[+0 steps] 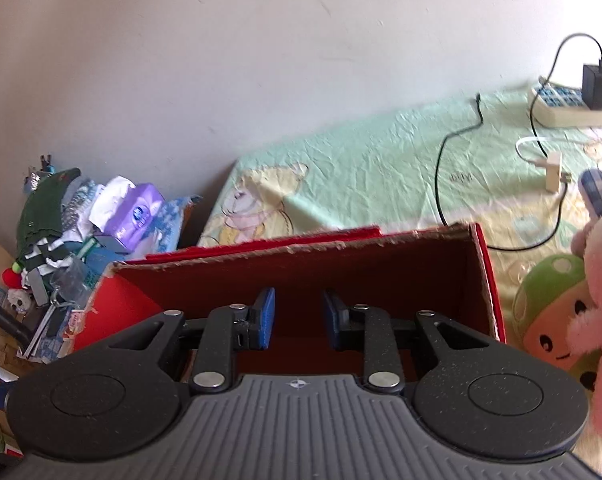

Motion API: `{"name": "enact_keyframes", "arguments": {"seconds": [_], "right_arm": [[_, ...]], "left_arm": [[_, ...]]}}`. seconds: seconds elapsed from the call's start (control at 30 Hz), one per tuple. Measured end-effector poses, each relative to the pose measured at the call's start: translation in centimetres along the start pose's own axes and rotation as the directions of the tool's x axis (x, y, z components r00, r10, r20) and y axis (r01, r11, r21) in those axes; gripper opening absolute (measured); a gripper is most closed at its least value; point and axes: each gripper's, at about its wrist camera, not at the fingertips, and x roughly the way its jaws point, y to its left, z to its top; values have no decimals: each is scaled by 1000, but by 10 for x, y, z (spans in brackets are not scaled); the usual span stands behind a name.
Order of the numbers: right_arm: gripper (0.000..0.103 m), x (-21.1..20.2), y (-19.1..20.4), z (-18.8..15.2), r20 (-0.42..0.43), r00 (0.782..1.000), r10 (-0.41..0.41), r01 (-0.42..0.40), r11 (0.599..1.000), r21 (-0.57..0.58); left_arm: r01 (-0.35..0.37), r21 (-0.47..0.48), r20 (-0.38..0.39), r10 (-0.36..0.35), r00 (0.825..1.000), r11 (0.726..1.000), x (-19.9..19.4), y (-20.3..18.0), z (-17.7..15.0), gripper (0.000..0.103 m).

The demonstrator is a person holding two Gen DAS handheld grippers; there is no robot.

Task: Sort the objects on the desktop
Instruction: 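Raise the right gripper out of the box toward the remaining objects, then grasp the orange bottle gourd by its neck with the right gripper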

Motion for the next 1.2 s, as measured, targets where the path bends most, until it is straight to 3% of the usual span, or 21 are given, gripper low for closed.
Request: {"name": "enact_keyframes", "arguments": {"seconds": [0.23,0.3,0.43,0.73,0.93,1.2], "right_arm": [[31,-19,1,-3,145,989,30,-26,999,-34],[42,-28,2,-4,181,983,31,-24,999,-39],[53,-52,2,-10,219,974,64,-48,996,-79],[56,-112,-22,-25,218,958,187,-169,981,-96],[66,-144,-39,-41,228,952,203,-179,976,-120],[66,-160,-61,-60,153,955,255,-244,965,-93]], "left_arm": [[-28,-40,37,29,999,999,-21,3,-3,102],[-57,-39,41,58,997,998,-26,0,-5,102],[-93,-49,40,95,995,994,-36,-6,-11,102],[-150,-76,9,151,988,986,-55,-33,-22,102],[-214,-58,6,215,977,975,-70,-58,-34,102],[-247,-47,-29,246,969,968,-78,-81,-51,102]]}}
